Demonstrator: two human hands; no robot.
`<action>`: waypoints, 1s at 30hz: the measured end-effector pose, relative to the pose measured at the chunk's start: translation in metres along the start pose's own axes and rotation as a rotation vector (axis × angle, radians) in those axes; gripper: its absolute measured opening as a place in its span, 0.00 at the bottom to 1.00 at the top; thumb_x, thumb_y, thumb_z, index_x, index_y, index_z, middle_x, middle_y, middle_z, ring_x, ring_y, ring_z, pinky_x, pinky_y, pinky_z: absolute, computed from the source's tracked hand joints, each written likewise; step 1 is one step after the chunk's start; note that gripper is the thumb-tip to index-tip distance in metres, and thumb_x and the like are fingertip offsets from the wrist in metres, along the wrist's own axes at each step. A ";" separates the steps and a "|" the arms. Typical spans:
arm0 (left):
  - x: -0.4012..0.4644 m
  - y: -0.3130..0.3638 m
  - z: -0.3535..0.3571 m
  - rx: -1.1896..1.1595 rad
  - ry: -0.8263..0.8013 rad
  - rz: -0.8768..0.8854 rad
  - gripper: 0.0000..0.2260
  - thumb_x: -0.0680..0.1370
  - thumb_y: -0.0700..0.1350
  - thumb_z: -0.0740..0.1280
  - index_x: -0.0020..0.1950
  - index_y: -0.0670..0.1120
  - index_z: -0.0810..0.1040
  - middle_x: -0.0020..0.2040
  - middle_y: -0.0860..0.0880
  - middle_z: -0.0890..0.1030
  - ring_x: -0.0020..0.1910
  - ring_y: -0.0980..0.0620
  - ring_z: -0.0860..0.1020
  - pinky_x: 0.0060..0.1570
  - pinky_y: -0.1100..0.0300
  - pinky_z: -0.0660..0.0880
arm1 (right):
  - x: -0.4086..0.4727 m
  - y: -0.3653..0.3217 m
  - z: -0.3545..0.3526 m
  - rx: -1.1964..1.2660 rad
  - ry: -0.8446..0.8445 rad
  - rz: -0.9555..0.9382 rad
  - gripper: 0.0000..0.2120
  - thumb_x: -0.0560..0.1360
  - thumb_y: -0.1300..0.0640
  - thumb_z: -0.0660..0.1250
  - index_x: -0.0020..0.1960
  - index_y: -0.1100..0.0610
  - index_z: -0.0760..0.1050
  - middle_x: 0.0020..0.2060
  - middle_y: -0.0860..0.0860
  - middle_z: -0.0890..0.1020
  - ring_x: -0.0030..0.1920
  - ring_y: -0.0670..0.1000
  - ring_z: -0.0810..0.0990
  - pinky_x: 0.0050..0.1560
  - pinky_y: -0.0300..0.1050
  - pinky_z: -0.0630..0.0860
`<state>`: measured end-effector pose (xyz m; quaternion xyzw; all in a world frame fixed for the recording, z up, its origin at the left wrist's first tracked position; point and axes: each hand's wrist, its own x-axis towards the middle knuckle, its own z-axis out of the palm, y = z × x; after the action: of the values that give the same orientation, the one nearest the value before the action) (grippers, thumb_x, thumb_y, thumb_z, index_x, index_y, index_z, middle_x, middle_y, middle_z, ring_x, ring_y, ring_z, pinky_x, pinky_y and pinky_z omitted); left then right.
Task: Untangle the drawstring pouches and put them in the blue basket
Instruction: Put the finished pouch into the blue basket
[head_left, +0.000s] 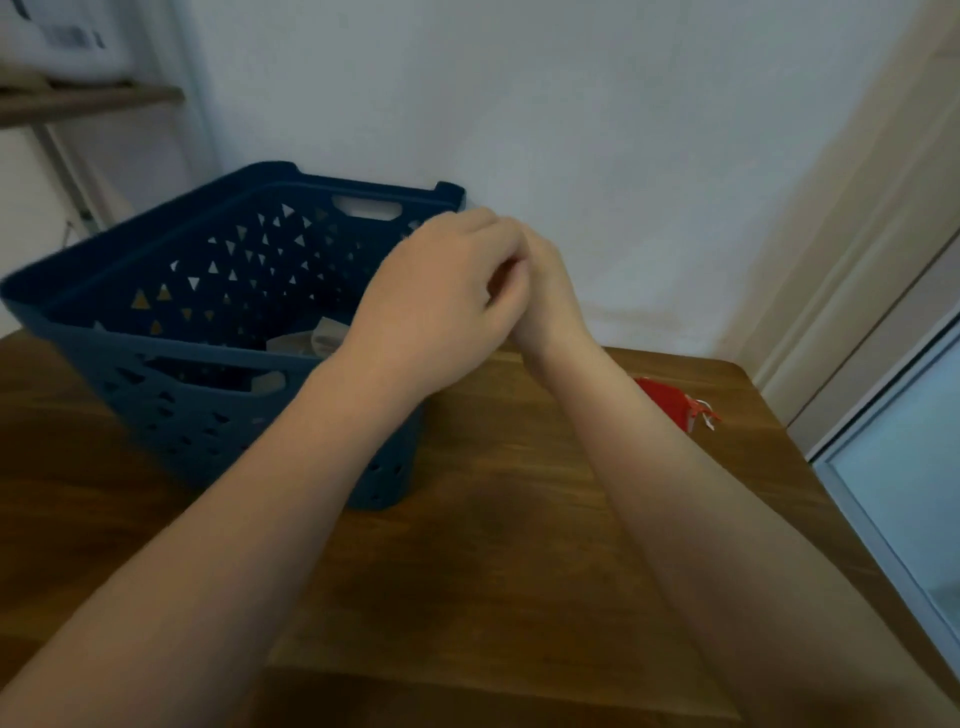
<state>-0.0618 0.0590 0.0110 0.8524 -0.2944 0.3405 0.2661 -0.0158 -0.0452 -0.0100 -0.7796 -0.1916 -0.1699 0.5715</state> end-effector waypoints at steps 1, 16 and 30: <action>-0.002 -0.003 -0.001 0.076 0.042 0.013 0.07 0.75 0.42 0.60 0.38 0.45 0.71 0.36 0.50 0.71 0.39 0.48 0.71 0.42 0.53 0.67 | 0.003 -0.001 0.008 -0.077 -0.031 -0.039 0.18 0.76 0.70 0.60 0.36 0.49 0.69 0.34 0.43 0.73 0.36 0.34 0.75 0.39 0.29 0.72; -0.025 -0.030 -0.016 0.099 0.131 -0.168 0.07 0.76 0.45 0.60 0.41 0.45 0.74 0.37 0.52 0.72 0.39 0.51 0.70 0.43 0.51 0.69 | 0.032 0.018 0.017 -0.455 -0.466 -0.123 0.22 0.75 0.41 0.47 0.64 0.43 0.68 0.72 0.51 0.66 0.75 0.55 0.56 0.73 0.61 0.48; -0.032 -0.031 -0.025 0.005 0.080 -0.199 0.06 0.78 0.42 0.62 0.46 0.44 0.77 0.41 0.49 0.78 0.42 0.51 0.74 0.43 0.56 0.72 | 0.004 0.062 -0.028 -0.336 -0.025 0.136 0.11 0.77 0.63 0.60 0.58 0.55 0.76 0.64 0.50 0.73 0.65 0.47 0.68 0.63 0.39 0.63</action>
<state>-0.0701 0.1069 -0.0046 0.8638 -0.1965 0.3471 0.3079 0.0170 -0.0883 -0.0510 -0.8773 -0.1142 -0.1509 0.4411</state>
